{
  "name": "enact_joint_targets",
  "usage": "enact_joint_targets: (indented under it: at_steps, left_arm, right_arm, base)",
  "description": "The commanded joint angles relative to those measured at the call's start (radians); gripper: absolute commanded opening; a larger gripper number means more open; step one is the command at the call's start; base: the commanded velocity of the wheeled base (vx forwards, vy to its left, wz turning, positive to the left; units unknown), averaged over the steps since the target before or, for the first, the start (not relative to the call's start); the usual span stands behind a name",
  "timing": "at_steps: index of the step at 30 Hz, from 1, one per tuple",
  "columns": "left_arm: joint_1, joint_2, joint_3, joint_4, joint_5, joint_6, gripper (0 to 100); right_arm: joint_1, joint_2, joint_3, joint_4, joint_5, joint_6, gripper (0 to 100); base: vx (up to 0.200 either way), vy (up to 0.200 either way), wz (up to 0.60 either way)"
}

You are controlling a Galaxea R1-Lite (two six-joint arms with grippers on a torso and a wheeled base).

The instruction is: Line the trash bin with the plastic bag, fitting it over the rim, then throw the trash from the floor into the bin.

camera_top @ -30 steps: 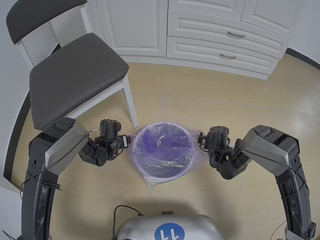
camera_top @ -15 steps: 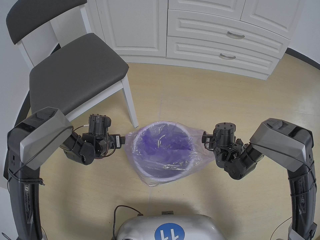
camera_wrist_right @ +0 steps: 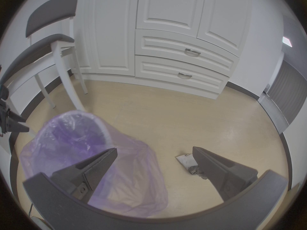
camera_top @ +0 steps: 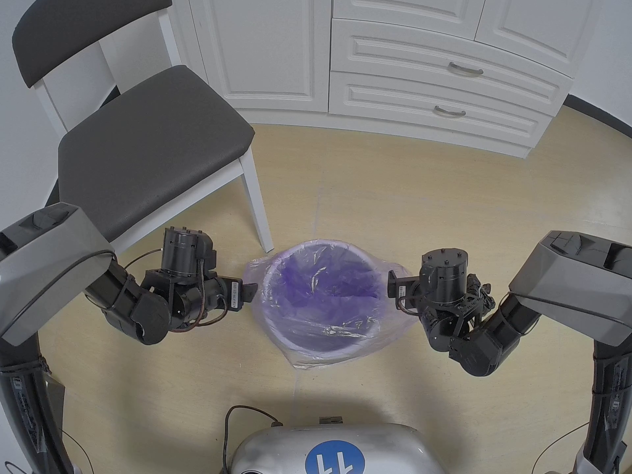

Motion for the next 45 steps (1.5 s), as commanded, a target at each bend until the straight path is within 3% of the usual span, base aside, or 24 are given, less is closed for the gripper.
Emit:
enact_joint_targets:
  at_steps: [1,9,16,19,33,45]
  left_arm:
    - [-0.053,-0.045,0.049,-0.031,0.000,-0.001,100]
    - [-0.114,-0.034,0.095,-0.069,0.003,0.001,100]
    - [-0.140,-0.037,0.119,-0.071,0.001,0.001,100]
    - [-0.152,-0.034,0.123,-0.071,0.001,0.001,100]
    - [-0.182,0.015,0.149,-0.071,0.001,0.027,100]
    - [-0.057,0.107,0.125,-0.143,-0.032,0.059,100]
  right_arm:
    - [0.038,-0.015,0.037,0.001,0.001,-0.002,100]
    - [0.036,0.003,0.095,0.013,0.011,-0.040,100]
    - [0.053,-0.075,0.281,0.007,0.155,-0.114,100]
    - [0.075,-0.076,0.316,0.004,0.187,-0.123,100]
    - [0.087,-0.130,0.285,-0.108,0.167,-0.106,100]
    - [0.098,-0.049,0.265,-0.154,0.149,-0.109,100]
  base:
    - [0.000,0.000,0.00]
    - [0.000,0.000,0.00]
    - [0.000,0.000,0.00]
    - [0.000,0.000,0.00]
    - [0.000,0.000,0.00]
    - [0.000,0.000,0.00]
